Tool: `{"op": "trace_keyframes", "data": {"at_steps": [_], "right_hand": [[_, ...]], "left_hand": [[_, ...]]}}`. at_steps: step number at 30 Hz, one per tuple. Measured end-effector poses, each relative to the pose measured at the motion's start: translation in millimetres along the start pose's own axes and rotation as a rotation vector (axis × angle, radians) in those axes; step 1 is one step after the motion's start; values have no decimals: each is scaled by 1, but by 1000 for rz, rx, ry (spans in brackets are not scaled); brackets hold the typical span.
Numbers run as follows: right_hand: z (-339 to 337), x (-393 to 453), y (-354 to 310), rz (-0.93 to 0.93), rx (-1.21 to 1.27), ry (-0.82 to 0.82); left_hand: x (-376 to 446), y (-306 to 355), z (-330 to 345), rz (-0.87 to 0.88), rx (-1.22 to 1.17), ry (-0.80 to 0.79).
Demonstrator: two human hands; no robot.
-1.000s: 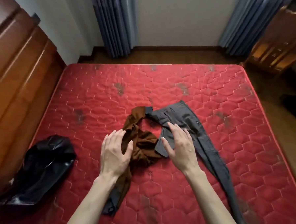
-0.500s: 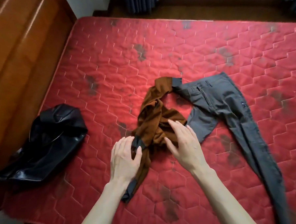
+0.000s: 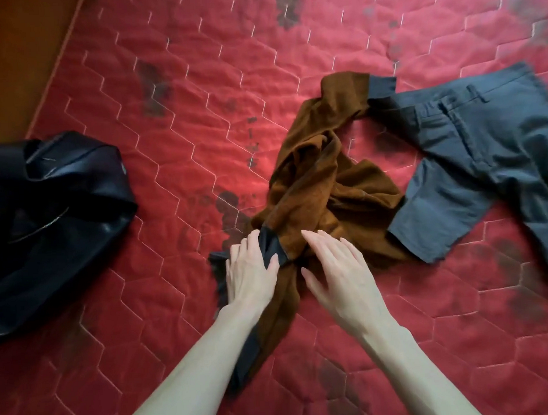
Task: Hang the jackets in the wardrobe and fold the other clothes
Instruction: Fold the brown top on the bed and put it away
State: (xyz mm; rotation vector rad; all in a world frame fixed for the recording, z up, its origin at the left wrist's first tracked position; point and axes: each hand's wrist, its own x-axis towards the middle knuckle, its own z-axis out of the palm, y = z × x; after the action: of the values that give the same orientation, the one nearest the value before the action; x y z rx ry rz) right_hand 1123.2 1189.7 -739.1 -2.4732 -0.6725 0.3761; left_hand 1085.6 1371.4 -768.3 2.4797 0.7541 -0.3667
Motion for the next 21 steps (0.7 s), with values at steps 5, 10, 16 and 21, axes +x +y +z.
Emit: {"op": "trace_keyframes", "data": {"at_steps": [5,10,16,21], "right_hand": [[16,3,4,-23,-6,-43],[-2,16,-10,-72,-68,-16],[-43,25,-15,-151,-239,12],[-93,2,-5,170,-235,11]], "left_hand": [[10,-4,8,91,-86,86],[-22,21,-25,355,-295,2],[-62,51,-60,489,-406,108],[-72,45,-60,412,-331,212]]}}
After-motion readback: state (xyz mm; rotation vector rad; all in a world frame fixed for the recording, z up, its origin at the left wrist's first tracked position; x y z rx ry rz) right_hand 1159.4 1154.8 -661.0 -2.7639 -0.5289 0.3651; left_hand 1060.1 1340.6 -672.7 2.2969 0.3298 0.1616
